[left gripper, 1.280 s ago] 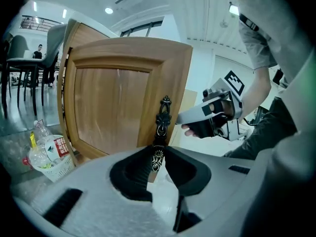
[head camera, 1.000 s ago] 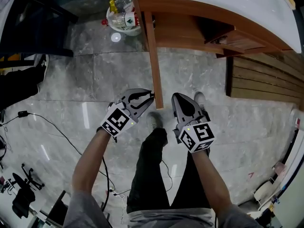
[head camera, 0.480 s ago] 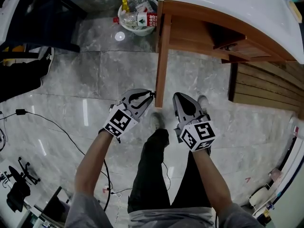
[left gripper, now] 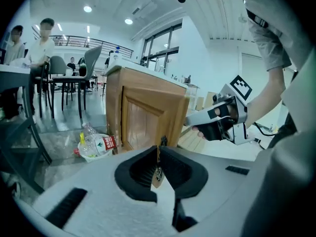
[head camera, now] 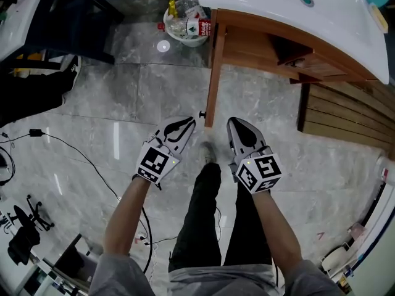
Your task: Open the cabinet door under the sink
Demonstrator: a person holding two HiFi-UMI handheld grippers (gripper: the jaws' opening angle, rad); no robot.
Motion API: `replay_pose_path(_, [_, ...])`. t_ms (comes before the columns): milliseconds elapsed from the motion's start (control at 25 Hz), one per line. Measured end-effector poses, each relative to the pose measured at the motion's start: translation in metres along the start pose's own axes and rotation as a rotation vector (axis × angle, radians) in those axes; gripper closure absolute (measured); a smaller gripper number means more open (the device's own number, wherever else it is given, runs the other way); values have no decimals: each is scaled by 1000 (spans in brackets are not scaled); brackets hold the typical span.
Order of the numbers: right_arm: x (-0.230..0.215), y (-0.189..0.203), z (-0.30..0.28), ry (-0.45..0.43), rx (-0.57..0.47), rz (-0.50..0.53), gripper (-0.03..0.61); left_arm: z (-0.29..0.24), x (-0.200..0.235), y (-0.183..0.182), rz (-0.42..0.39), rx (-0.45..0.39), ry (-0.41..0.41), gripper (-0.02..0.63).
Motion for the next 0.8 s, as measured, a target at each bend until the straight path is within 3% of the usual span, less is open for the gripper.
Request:
replay_pose_path(400, [0, -71, 45, 9, -39, 16, 569, 43, -47, -80, 62, -80, -126, 606])
replay_pose_path(800, [5, -137, 82, 8, -102, 76, 569, 58, -84, -155, 96, -121, -197, 606])
Point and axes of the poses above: the fingertips, and each gripper's own axes: z backward along the fingers, x to its left, y out of its underside, the point moved 6 cm from there along z, backward along the fingers, and after that the axes turned 10 degrees about z, right-handed, at the moved point
